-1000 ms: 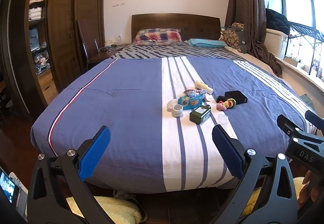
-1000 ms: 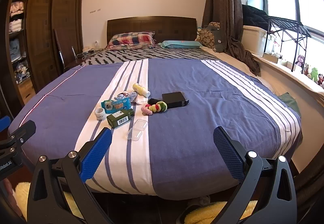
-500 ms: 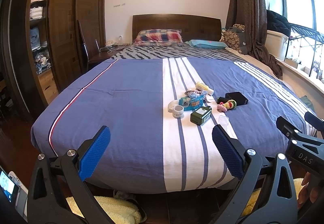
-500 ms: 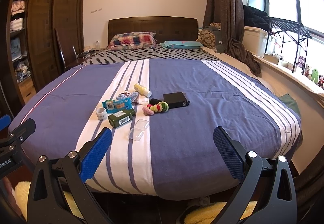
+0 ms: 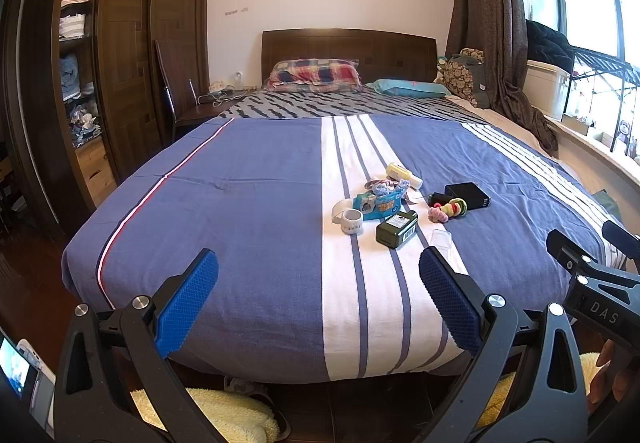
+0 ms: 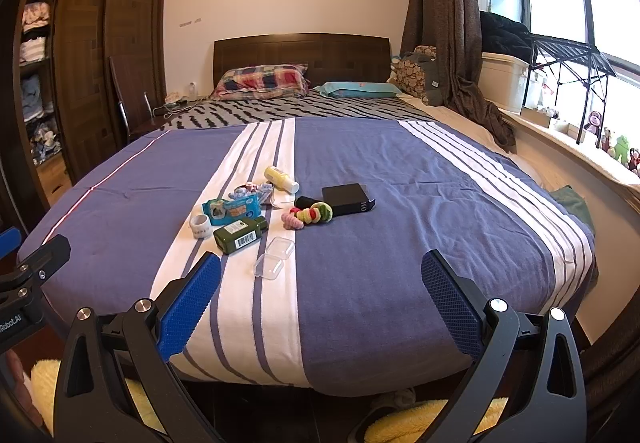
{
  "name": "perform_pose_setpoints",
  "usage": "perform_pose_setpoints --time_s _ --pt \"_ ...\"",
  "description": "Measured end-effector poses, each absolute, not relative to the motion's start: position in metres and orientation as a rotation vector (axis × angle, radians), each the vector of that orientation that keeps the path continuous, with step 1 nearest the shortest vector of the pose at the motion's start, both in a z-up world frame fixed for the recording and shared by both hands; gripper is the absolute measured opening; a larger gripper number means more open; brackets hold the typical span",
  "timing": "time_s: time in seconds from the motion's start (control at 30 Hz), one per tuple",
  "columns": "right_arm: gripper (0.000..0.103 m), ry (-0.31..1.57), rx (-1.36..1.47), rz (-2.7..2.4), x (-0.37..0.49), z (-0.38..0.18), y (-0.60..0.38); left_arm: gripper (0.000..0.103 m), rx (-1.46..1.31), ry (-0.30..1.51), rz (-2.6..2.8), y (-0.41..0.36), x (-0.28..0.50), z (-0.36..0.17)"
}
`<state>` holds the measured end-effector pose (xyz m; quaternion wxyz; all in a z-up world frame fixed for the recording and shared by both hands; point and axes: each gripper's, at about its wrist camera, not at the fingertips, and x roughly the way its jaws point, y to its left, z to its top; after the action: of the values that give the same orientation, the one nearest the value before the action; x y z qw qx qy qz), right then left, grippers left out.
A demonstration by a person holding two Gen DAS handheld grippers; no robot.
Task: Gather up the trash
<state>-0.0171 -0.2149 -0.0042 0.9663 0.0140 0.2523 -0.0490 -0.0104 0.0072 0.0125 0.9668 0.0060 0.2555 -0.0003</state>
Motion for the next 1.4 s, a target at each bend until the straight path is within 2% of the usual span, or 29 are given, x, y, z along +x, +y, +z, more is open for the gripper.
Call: perform_pose_setpoints --time_s 1.4 --pt "0.100 0.506 0.021 -0.089 -0.0174 -0.0014 -0.2133 0.095 0.009 0.498 0.014 0.0122 -0.0106 0.0202"
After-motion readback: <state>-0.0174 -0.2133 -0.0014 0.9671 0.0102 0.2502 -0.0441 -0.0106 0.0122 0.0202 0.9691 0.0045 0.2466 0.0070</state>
